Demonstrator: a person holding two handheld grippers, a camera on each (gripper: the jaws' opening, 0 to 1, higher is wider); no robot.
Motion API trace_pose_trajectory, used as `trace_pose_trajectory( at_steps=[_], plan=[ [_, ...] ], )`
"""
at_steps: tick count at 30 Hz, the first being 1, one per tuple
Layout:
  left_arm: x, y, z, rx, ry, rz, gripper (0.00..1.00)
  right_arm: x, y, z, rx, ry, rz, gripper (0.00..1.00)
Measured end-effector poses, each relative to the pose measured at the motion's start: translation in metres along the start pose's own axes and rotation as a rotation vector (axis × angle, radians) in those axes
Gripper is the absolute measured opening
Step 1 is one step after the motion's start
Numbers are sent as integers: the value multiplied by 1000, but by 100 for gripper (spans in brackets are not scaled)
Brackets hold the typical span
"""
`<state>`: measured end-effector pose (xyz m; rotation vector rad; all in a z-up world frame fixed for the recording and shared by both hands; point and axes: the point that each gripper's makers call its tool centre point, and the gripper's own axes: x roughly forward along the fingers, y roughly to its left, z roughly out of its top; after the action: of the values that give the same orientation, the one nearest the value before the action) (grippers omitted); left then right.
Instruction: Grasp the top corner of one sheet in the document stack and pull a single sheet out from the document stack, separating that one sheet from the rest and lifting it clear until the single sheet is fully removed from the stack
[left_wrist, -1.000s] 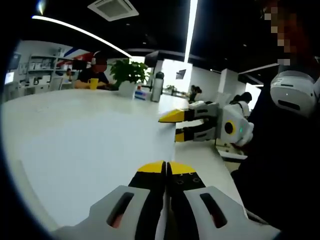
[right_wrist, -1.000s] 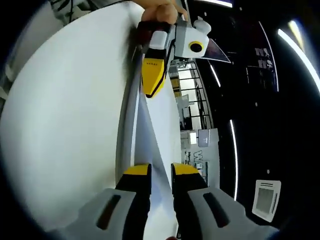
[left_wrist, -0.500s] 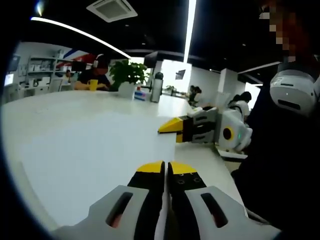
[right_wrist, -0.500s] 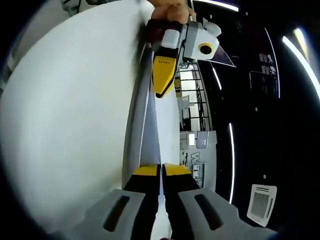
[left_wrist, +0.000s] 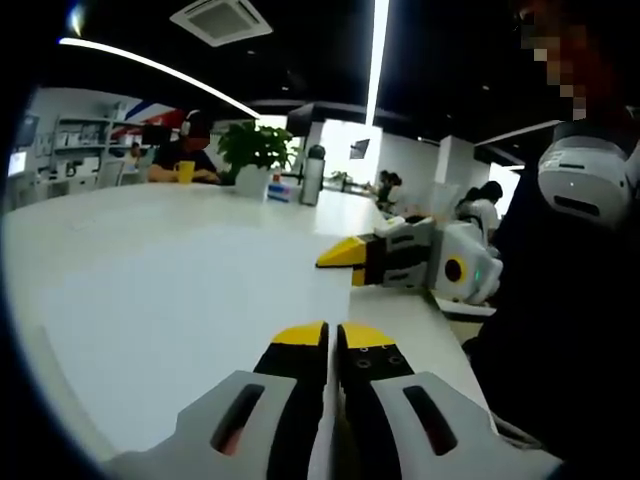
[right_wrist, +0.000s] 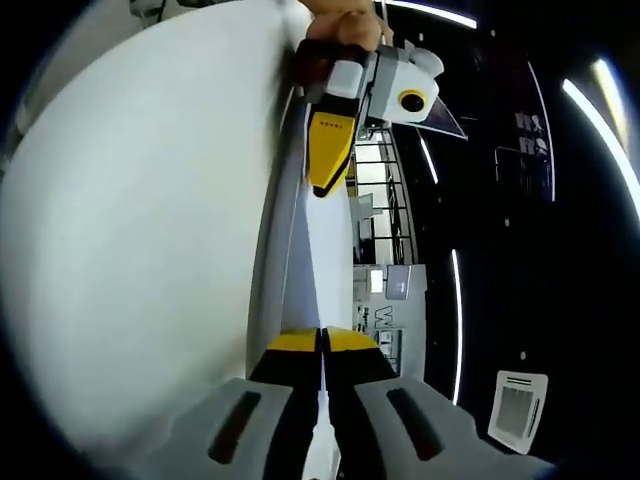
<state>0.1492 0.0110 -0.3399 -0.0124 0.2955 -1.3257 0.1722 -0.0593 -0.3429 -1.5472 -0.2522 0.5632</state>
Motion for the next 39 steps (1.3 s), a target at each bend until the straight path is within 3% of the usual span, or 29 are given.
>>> trace_pose_trajectory(
  at_steps=[5,11,21,26,31,34,37,39],
  plan=[
    [0,-1,0,8,0,-4,8,0,-1,0,24,-9,-3,2],
    [0,-1,0,4,0,-8,7,-2,-1,1,14,-37,-57,2],
    [0,0,0,10,1,-3,7,-2,-2,1,49,-46,-58,1],
    [2,0,-3,10,35,8,7,-2,-1,1,49,-48,-53,1],
    [2,-3,-4,0,41,15,13,-2,0,2,56,-52,-28,1],
    [3,-9,-8,74,75,37,20,-3,1,2,47,-52,-18,1],
    [2,-9,-7,70,86,71,23,-2,2,3,33,-45,-2,1],
    [-3,-5,-6,111,89,119,25,-3,2,3,31,-45,0,1]
  ],
)
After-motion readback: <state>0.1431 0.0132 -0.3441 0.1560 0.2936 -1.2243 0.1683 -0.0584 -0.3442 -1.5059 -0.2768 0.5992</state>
